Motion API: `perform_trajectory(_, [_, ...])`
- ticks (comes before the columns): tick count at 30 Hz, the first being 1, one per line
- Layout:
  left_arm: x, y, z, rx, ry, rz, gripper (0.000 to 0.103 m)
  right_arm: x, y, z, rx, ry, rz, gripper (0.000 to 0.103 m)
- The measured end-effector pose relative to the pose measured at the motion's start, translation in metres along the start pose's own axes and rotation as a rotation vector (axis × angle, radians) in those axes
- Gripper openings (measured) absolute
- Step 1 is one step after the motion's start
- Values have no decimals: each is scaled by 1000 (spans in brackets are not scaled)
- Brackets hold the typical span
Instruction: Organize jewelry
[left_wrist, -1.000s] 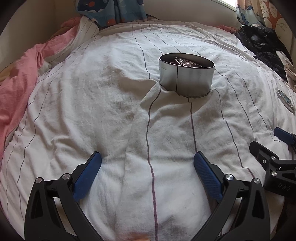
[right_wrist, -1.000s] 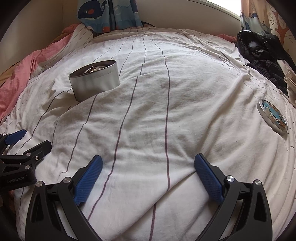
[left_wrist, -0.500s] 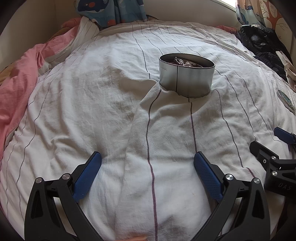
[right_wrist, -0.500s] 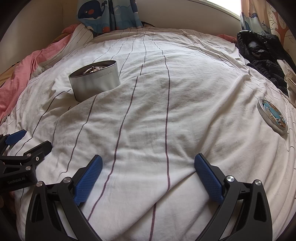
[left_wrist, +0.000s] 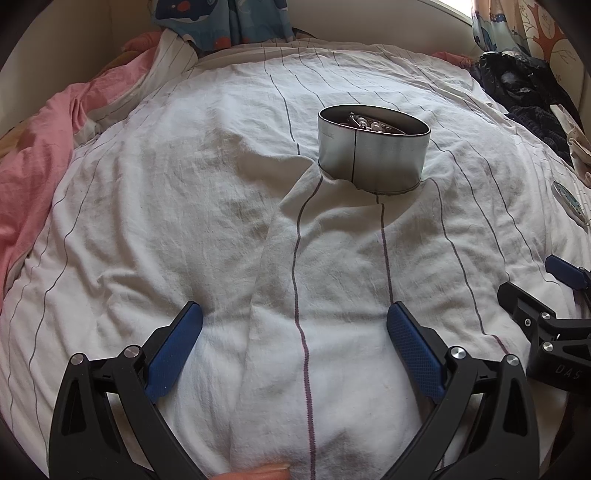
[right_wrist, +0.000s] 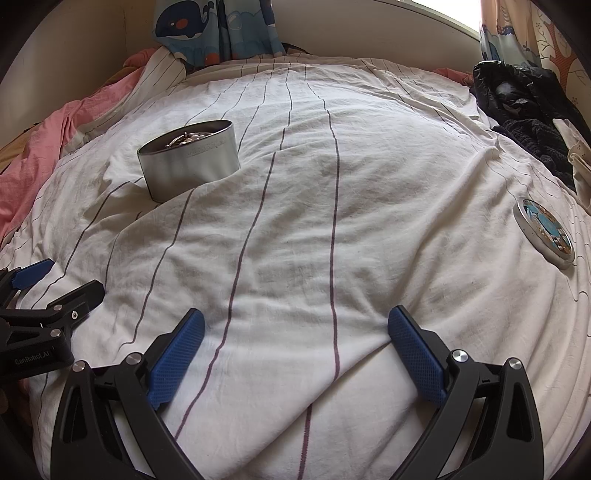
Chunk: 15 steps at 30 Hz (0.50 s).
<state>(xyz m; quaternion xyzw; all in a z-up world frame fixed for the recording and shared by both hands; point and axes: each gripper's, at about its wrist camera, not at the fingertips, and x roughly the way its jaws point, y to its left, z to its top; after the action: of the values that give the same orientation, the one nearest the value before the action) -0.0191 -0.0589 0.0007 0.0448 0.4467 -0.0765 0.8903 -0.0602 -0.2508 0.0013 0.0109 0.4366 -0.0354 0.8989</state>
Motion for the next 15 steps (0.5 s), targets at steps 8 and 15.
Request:
perform_trajectory(8, [1, 3, -2, -13, -12, -20, 96, 0, 0, 0, -1, 0, -1, 96])
perform_trajectory(15, [1, 1, -2, 2, -6, -1, 96, 0, 0, 0, -1, 0, 0, 96])
